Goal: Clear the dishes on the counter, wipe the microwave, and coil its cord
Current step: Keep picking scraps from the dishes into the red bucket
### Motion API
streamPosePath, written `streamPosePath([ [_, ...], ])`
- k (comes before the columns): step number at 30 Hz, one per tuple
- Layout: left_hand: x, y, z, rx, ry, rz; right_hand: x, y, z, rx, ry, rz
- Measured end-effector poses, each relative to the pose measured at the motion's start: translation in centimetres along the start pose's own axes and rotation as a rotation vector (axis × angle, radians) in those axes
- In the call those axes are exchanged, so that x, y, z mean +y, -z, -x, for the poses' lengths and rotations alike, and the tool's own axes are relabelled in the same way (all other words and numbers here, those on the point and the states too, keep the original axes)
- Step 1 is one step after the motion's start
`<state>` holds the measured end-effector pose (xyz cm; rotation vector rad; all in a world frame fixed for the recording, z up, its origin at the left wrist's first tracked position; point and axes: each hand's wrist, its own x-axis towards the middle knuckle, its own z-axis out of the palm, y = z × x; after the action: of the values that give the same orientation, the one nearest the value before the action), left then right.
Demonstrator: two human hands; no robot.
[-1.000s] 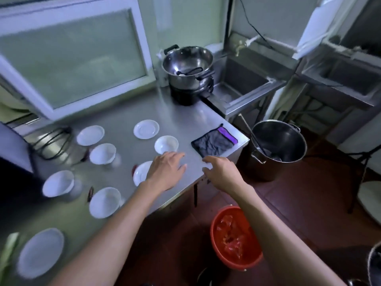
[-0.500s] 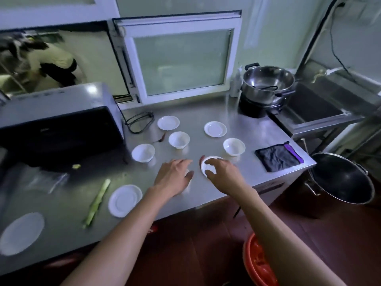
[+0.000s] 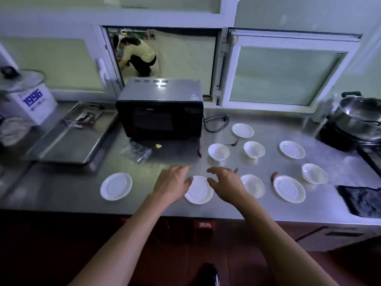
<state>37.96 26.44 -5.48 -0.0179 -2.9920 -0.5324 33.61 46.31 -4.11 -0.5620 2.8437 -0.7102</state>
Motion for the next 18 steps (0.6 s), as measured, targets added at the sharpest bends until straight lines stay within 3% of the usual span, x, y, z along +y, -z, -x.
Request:
streamPosePath([
  [18, -12.2, 0.3, -8.8, -0.045, 0.265, -0.100, -3.7, -7.9, -20.0, -0.168, 0.166, -0.031],
])
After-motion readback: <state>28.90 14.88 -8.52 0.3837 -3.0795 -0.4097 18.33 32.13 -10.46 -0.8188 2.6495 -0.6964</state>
